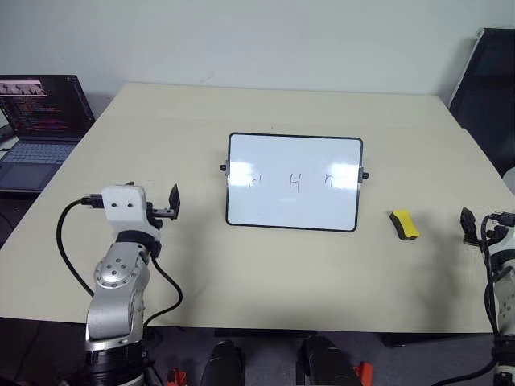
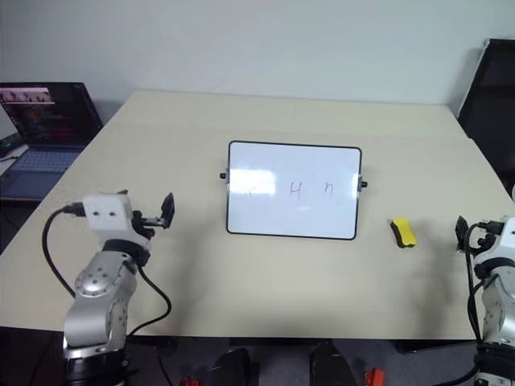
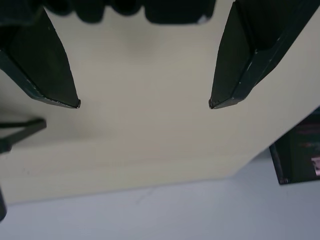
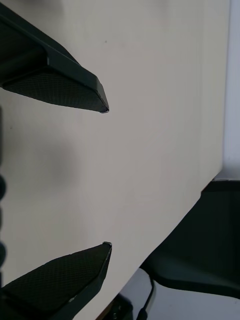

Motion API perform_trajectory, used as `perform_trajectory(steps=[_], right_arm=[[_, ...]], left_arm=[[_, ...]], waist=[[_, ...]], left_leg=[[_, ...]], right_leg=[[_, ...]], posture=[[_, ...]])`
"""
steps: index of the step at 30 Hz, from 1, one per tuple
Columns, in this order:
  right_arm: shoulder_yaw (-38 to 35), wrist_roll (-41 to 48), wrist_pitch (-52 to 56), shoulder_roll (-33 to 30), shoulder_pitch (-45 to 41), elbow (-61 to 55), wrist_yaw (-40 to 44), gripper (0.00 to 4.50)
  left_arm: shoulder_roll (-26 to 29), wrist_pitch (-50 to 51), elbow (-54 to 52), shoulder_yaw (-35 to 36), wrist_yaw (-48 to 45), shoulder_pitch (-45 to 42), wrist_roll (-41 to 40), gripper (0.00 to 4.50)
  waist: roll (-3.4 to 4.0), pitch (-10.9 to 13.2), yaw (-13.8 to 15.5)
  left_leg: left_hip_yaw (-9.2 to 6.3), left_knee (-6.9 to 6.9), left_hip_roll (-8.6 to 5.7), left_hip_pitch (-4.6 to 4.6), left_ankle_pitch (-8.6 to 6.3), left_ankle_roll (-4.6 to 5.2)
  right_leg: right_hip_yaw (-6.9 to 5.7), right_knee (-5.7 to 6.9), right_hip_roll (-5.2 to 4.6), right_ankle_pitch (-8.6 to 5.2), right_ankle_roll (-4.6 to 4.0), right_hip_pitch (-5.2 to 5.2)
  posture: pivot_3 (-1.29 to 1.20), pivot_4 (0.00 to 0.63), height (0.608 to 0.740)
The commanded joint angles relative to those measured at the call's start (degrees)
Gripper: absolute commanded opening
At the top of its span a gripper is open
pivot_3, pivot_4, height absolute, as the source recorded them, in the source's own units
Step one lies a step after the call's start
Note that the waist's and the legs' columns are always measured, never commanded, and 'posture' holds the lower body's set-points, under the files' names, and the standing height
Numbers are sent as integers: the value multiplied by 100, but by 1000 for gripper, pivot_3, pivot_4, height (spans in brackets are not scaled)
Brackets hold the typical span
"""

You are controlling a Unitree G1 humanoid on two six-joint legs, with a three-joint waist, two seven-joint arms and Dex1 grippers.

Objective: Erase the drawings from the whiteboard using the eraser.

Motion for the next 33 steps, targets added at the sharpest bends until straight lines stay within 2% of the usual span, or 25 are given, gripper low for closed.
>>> perform_trajectory(steps=[1, 9, 16, 33], right_arm=[[-218, 59, 47, -172, 21, -263, 12, 4481], [-54, 230, 574, 4, 550, -1119, 166, 4481], [109, 153, 537, 387, 623, -1483, 56, 4481], [338, 40, 497, 730, 889, -1990, -2, 4481]], left_arm=[[-38, -62, -200, -62, 45, -89, 58, 4500], [-148, -193, -22, -183, -144, -222, -70, 4500], [-19, -292, 273, 62, -174, -409, -71, 4500], [393, -693, 1338, 4, -668, -1741, -139, 4500]], waist=[[-1, 0, 6], [0, -1, 21], [1, -1, -7], [1, -1, 23]], left_leg=[[0, 0, 0, 0, 0, 0], [0, 4, -1, 0, 0, 0], [1, 6, 0, 3, 1, 1], [-30, 6, -3, 6, 2, 2]], right_leg=[[0, 0, 0, 0, -1, 0], [1, 0, 0, -2, -3, 1], [2, 2, 0, 1, -7, 1], [-30, -9, 0, 0, -7, 31]], posture=[[0, 150, 740], [0, 150, 740], [0, 150, 740], [0, 150, 740]])
